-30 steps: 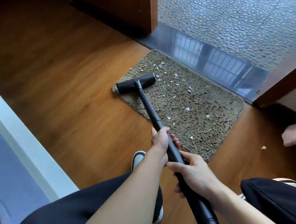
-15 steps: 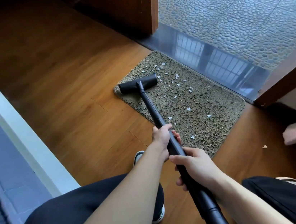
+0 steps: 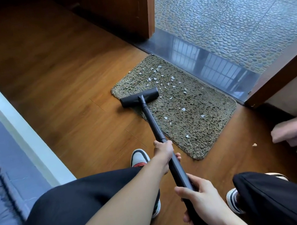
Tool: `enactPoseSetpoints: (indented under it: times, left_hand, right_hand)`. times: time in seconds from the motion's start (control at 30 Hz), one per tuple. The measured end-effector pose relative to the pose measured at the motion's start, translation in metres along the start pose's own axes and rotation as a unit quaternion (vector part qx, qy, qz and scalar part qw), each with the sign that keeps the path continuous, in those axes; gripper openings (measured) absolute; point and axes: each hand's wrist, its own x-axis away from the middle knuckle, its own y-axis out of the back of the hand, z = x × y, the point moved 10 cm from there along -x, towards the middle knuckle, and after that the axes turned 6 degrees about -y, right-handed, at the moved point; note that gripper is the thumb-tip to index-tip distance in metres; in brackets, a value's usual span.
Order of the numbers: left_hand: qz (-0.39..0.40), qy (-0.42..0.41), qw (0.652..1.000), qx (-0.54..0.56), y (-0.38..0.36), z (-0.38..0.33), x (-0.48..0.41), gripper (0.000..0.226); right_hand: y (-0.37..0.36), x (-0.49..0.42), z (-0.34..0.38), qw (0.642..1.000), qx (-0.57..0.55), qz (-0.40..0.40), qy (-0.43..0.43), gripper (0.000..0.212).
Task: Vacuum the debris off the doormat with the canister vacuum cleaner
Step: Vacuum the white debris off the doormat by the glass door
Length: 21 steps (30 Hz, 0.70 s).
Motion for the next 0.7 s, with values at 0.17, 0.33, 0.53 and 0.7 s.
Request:
enactPoseSetpoints:
  times: [0.17,0.33,0.53,0.7]
  left_hand:
    - [-0.019,-0.022,0.999,0.029,0.004,-0.014,-0.013,0.026]
    - [-0.039,-0.046,0.996,0.066,0.013,-0.032,-0.028,0.026]
    - [-0.034,-0.054,0.993,0.098,0.024,-0.052,-0.05,0.024]
    - [-0.02,-0.061,0.993,0.102,0.022,-0.065,-0.057,0.025]
  right_hand:
    - [0.0,-0.019,0.018,1.0,0.016,0.001,0.024,0.016]
    - [-0.005,-0.044,0.039,0.999,0.03,0.008,0.037,0.012]
    - [-0.019,-0.077,0.061,0.998,0.04,0.012,0.037,0.005]
    - [-0.023,-0.088,0.072,1.0,0.0,0.026,0.017,0.004]
